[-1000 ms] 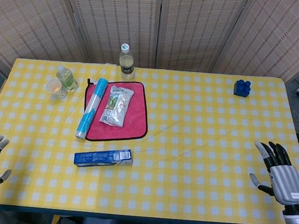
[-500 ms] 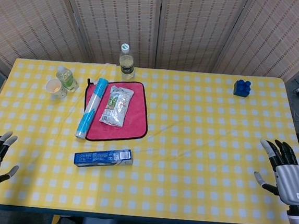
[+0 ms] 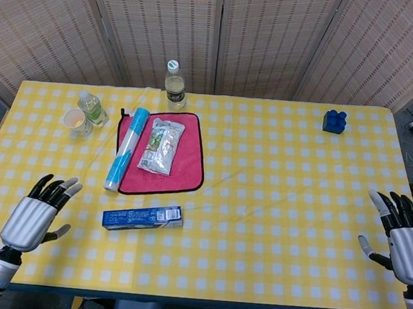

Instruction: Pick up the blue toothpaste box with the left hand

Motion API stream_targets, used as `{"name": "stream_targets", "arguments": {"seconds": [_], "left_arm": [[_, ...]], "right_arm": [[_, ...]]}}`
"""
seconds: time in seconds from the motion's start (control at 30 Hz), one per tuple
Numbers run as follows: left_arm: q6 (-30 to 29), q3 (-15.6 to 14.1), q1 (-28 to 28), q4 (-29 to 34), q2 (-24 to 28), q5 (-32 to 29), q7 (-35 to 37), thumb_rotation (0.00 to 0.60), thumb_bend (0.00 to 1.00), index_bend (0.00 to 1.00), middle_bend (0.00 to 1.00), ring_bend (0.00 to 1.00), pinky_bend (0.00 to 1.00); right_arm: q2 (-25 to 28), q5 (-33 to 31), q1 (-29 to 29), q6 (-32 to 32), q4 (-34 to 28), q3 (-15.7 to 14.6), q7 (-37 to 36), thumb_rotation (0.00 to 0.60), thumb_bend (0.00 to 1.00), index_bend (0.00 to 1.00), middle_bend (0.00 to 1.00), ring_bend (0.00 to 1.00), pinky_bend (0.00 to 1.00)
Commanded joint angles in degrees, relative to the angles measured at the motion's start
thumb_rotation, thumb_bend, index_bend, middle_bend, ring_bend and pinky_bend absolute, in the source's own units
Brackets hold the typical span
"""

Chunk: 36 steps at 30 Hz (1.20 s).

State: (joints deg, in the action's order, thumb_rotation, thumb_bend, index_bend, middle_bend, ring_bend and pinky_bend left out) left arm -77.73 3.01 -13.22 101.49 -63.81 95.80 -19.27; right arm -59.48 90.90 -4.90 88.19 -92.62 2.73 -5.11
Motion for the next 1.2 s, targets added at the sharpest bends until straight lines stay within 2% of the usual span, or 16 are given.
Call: {"name": "stream_targets", "arguments": {"seconds": [0.03,0.33,0.57,0.9,1.2], "left_arm": [[3.7,0.7,-3.1,1.6,-1.0,0.1,-2.3,0.600,0.20,0.18,0.15,0.17,0.07],[13.3,1.0,-8.5,5.4,-3.0,-4.6,-7.6,0.600,0.20,0.14,0.15,0.17,0.07],[18.3,1.1,-11.6,5.3,-6.3,-9.6,-12.8,0.600,0.20,0.14,0.15,0.17,0.07],[22.4,1.9,-15.4,4.7,-10.5,-19.3,-19.6,0.600,0.20,0.14,0.15,0.17,0.07],[21.9,1.9,-18.4,4.6,-13.0,-29.9,-28.7,0.600,0.20,0.14,0.18,0.19,0.07]], "right_arm": [[0.0,0.0,0.1,0.0,0.1,0.0,0.0,0.600,0.26,0.07,0.12,0.00,0.00],[-0.1,-0.7,0.6,0.0,0.6,-0.1,-0.5,0.600,0.26,0.07,0.12,0.00,0.00],[-0.3,-1.1,0.7,-0.4,1.0,-0.1,-0.9,0.600,0.26,0.07,0.12,0.00,0.00],[-0.5,-1.2,0.9,-0.6,1.3,-0.2,-1.1,0.600,0.26,0.07,0.12,0.00,0.00],[-0.5,-1.6,1.2,-0.7,1.7,-0.2,-1.5,0.600,0.26,0.07,0.12,0.00,0.00]]}}
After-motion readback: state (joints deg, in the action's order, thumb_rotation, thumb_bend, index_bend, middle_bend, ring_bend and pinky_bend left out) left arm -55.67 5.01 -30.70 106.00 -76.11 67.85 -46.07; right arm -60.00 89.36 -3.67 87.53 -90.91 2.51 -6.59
